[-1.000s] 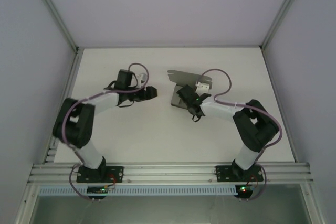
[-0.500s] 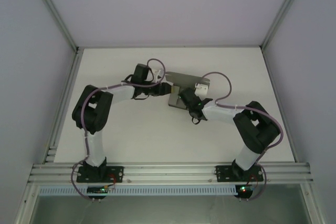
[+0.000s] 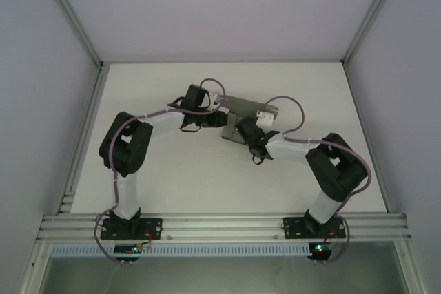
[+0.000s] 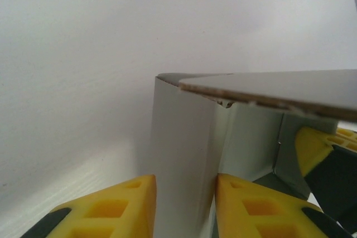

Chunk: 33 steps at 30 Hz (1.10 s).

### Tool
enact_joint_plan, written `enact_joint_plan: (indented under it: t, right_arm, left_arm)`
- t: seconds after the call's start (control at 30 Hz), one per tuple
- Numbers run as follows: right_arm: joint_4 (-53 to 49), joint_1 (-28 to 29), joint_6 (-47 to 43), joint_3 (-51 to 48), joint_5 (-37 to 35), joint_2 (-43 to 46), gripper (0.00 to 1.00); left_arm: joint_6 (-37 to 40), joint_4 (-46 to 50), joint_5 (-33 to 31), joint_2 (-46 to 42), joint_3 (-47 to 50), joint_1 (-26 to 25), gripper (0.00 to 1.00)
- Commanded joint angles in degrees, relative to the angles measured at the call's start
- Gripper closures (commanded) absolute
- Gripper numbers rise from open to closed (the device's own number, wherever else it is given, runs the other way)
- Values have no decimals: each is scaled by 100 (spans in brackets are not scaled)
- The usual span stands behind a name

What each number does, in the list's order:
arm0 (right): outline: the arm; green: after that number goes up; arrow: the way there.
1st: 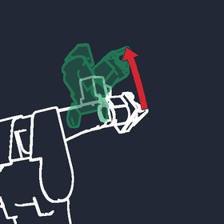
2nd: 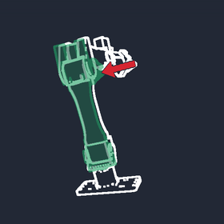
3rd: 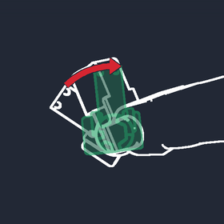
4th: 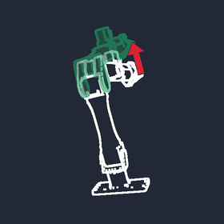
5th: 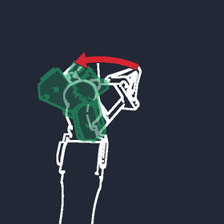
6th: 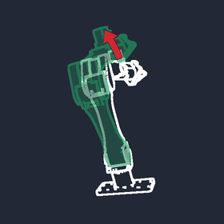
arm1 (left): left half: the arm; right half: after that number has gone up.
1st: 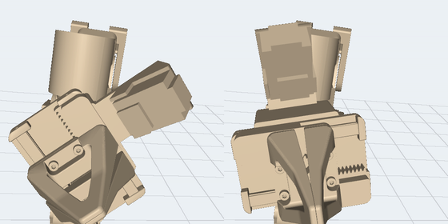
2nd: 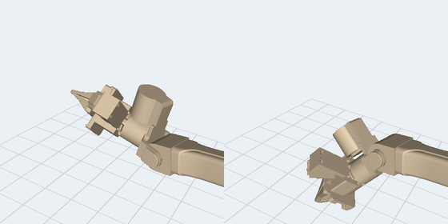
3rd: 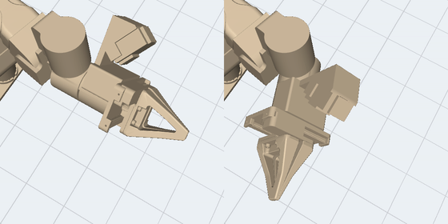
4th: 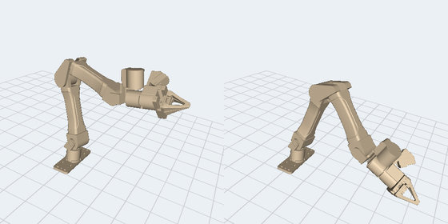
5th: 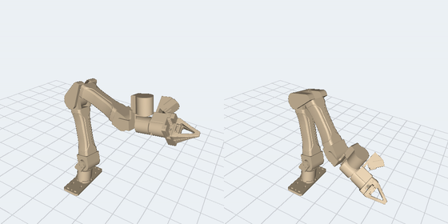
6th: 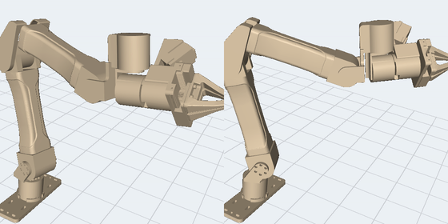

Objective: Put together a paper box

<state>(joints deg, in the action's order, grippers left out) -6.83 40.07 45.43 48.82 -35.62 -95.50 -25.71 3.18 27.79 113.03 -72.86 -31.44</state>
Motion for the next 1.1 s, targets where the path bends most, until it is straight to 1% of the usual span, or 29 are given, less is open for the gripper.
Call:
enact_joint_plan:
  t: [0.0,0.13,0.2,0.27,0.4,0.47,0.57,0.6,0.67,0.73,0.8,0.87,0.9,1.07]
  right_arm:
    - [202,70,-74,-43,8,119,100]
    - [175,79,-34,-54,11,113,100]
    - [198,80,-25,-71,24,115,100]
    - [217,84,-8,-75,28,113,100]
    - [174,81,51,-66,54,98,100]
    - [124,57,82,-46,96,93,100]
    - [-11,22,139,20,183,111,100]
    - [-130,-1,183,78,222,112,100]
    - [-448,-96,295,230,382,98,100]
    - [-819,-230,351,440,702,61,100]
    - [-1108,-332,307,642,936,49,100]
    - [-1371,-381,238,789,1012,33,100]
    - [-1511,-395,214,870,1019,30,100]
    - [-2113,-448,138,1228,1353,-130,100]
  left_arm:
    - [277,741,-563,378,-249,-233,70]
    - [454,1256,-1219,600,-581,-521,71]
    - [454,1363,-1453,665,-629,-572,73]
    - [465,1443,-1673,723,-655,-621,74]
    - [590,1701,-2492,829,-743,-890,70]
    - [703,1818,-2741,878,-777,-1025,69]
    - [727,1713,-2543,846,-736,-1048,71]
    - [697,1637,-2524,818,-721,-1044,73]
    - [672,1566,-2517,795,-738,-1047,73]
    - [661,1519,-2477,736,-750,-1048,69]
    - [630,1450,-2394,602,-708,-1026,67]
    - [587,1475,-2360,440,-698,-975,59]
    - [568,1459,-2358,318,-658,-941,56]
    - [427,1181,-2321,-285,-407,-881,55]
